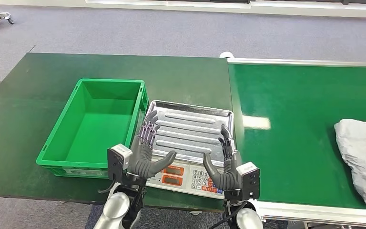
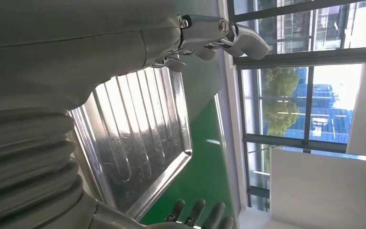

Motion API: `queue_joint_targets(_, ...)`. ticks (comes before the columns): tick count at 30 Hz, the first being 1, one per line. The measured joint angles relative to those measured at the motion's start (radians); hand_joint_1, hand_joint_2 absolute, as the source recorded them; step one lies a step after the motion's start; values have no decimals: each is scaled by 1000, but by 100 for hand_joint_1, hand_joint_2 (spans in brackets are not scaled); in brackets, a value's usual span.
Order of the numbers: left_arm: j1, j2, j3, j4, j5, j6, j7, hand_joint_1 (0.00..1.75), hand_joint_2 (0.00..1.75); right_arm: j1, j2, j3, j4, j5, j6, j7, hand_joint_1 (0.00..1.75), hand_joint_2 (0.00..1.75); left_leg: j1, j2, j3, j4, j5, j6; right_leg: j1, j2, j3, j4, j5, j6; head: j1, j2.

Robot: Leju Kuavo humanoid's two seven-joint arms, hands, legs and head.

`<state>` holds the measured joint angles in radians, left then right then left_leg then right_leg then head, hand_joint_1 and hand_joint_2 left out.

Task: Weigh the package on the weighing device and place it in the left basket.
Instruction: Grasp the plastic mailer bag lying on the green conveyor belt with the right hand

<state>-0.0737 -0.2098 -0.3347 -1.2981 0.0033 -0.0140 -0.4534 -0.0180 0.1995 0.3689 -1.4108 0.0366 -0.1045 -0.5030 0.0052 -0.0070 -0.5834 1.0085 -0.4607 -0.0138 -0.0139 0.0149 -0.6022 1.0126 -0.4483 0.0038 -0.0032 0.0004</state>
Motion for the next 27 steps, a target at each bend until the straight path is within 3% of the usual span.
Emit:
queue_joint_targets(21, -3, 0, -1, 4, 9, -1, 4, 0, 175, -10, 0, 0, -2, -3, 4, 5, 0, 175, 0, 0, 0, 0, 0, 0, 0, 0, 0, 0, 0, 0, 0, 0)
queue_joint_targets(27, -2, 2, 1, 7, 9, 3, -1, 0, 175, -46, -8, -22, 18, 49, -74, 6, 0, 175, 0, 0, 0, 0, 0, 0, 0, 0, 0, 0, 0, 0, 0, 0)
